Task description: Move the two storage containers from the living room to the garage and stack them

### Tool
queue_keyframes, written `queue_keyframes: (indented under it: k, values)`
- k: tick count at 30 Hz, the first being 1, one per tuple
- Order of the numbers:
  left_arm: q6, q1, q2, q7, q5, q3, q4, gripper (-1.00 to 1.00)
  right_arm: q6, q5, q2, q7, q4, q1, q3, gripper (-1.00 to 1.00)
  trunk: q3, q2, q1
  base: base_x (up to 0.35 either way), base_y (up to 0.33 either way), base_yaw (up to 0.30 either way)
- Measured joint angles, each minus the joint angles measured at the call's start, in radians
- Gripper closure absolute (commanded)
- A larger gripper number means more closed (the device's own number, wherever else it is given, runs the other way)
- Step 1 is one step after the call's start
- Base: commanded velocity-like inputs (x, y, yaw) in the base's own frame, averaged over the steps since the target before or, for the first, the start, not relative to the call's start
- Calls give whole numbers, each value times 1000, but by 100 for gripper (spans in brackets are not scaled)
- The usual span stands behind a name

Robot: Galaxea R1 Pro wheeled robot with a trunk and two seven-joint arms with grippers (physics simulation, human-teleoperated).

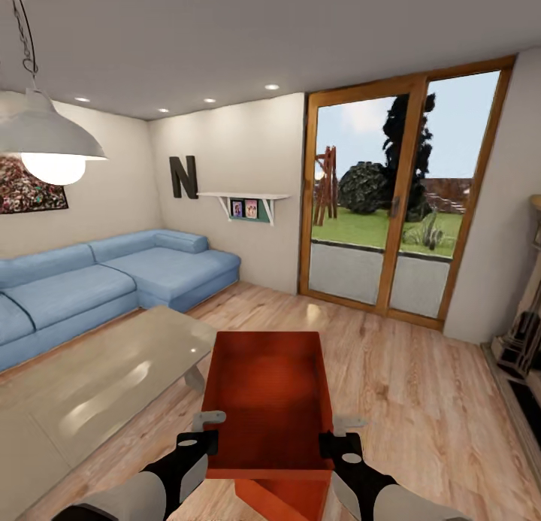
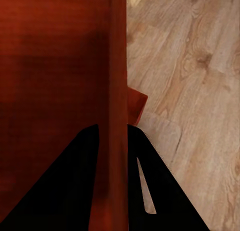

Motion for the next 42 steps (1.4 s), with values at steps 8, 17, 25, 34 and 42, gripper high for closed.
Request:
queue_keyframes:
  k: [8,17,25,34,42]
  values:
    - [0,0,0,0,0,1,0,100,0,0,0,0,0,0,0,100,0,0,0,0,0,300]
    - [0,0,0,0,0,0,0,100,0,0,0,0,0,0,0,100,0,0,0,0,0,300]
    - [0,0,0,0,0,0,0,100,0,0,0,0,0,0,0,100,0,0,0,0,0,300]
    - [0,0,0,0,0,0,0,100,0,0,0,1,0,0,-1,100,0,0,0,0,0,300]
    - [0,0,0,0,-1,1,0,100,-1,-1,0,1,0,0,0,100,0,0,0,0,0,300]
